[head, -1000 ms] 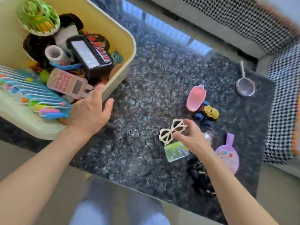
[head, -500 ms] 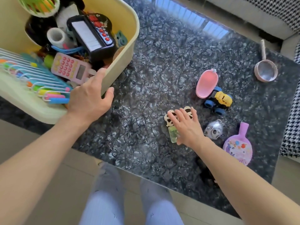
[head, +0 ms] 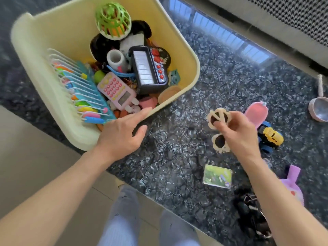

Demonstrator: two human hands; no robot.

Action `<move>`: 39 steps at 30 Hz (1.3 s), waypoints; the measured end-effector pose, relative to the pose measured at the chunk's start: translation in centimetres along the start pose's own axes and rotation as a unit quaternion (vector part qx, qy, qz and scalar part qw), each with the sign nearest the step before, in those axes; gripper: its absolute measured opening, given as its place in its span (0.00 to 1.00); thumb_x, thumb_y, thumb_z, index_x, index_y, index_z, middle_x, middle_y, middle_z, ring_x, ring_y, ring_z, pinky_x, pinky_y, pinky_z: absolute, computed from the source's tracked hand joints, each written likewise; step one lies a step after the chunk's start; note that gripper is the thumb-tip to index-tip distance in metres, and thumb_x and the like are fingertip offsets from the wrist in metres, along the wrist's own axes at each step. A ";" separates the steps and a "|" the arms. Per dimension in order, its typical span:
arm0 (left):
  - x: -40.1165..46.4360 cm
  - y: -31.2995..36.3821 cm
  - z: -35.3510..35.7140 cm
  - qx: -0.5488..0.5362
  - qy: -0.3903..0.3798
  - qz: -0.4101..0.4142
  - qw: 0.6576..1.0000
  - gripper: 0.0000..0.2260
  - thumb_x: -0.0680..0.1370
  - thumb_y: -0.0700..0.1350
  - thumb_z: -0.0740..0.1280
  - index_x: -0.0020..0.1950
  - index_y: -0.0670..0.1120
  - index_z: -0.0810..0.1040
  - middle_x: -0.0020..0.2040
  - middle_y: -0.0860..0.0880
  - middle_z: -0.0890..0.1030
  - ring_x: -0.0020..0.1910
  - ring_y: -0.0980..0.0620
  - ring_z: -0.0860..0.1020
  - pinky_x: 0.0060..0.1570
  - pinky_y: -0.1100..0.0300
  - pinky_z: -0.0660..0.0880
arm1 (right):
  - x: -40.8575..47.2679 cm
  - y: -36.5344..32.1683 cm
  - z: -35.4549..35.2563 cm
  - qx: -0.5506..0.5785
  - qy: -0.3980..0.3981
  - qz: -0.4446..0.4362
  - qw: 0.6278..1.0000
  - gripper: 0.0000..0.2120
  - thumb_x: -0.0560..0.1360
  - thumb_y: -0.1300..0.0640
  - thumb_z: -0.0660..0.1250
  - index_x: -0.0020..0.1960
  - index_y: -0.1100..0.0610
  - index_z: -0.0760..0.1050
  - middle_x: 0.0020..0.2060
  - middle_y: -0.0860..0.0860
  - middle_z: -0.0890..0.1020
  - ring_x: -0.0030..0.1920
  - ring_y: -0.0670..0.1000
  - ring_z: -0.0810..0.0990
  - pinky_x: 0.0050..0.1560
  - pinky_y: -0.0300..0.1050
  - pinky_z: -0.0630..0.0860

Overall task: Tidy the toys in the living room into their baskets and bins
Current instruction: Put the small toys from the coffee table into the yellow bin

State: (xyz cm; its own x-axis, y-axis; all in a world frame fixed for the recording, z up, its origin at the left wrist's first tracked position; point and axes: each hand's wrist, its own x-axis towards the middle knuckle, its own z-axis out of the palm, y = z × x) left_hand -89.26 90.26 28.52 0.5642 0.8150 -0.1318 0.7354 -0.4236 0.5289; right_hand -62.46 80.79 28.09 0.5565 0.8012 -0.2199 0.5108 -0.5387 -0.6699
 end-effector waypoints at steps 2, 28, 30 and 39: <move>0.6 -0.7 -0.9 -0.099 -0.046 -0.047 0.993 0.22 0.74 0.55 0.56 0.69 0.65 0.65 0.58 0.52 0.81 0.53 0.47 0.79 0.53 0.50 0.76 | 1.0 -5.9 -1.0 0.128 0.029 -0.012 0.991 0.07 0.71 0.55 0.71 0.45 0.51 0.73 0.36 0.46 0.77 0.33 0.40 0.74 0.33 0.30 0.72; -1.0 -3.7 -1.5 0.078 0.045 0.055 0.994 0.27 0.76 0.59 0.42 0.58 0.51 0.76 0.40 0.50 0.84 0.37 0.44 0.82 0.30 0.57 0.71 | -2.4 -1.9 4.6 0.063 0.055 -0.046 0.995 0.15 0.77 0.63 0.62 0.59 0.48 0.69 0.50 0.44 0.80 0.46 0.40 0.76 0.51 0.38 0.74; -1.1 -3.5 -1.2 0.093 0.060 0.049 0.993 0.26 0.76 0.58 0.44 0.54 0.49 0.77 0.37 0.47 0.83 0.34 0.42 0.81 0.29 0.57 0.69 | -3.9 2.8 3.6 -0.069 -0.034 0.028 0.997 0.22 0.75 0.60 0.66 0.67 0.57 0.66 0.60 0.55 0.75 0.58 0.51 0.75 0.60 0.48 0.71; -1.6 -3.0 0.0 0.143 0.078 0.021 0.986 0.29 0.74 0.60 0.43 0.51 0.44 0.76 0.36 0.38 0.79 0.35 0.35 0.79 0.33 0.54 0.66 | -9.1 10.3 2.8 -0.411 -0.251 0.002 0.876 0.46 0.71 0.48 0.71 0.76 0.52 0.44 0.76 0.57 0.44 0.76 0.57 0.46 0.73 0.52 0.52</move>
State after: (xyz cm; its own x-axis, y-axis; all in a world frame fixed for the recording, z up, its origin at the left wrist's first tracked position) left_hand -92.39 90.19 27.17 0.5483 0.8359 0.0270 0.8012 -0.5343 0.2694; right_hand -64.10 68.69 21.25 0.3068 0.7013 -0.6435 0.9236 -0.3826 0.0233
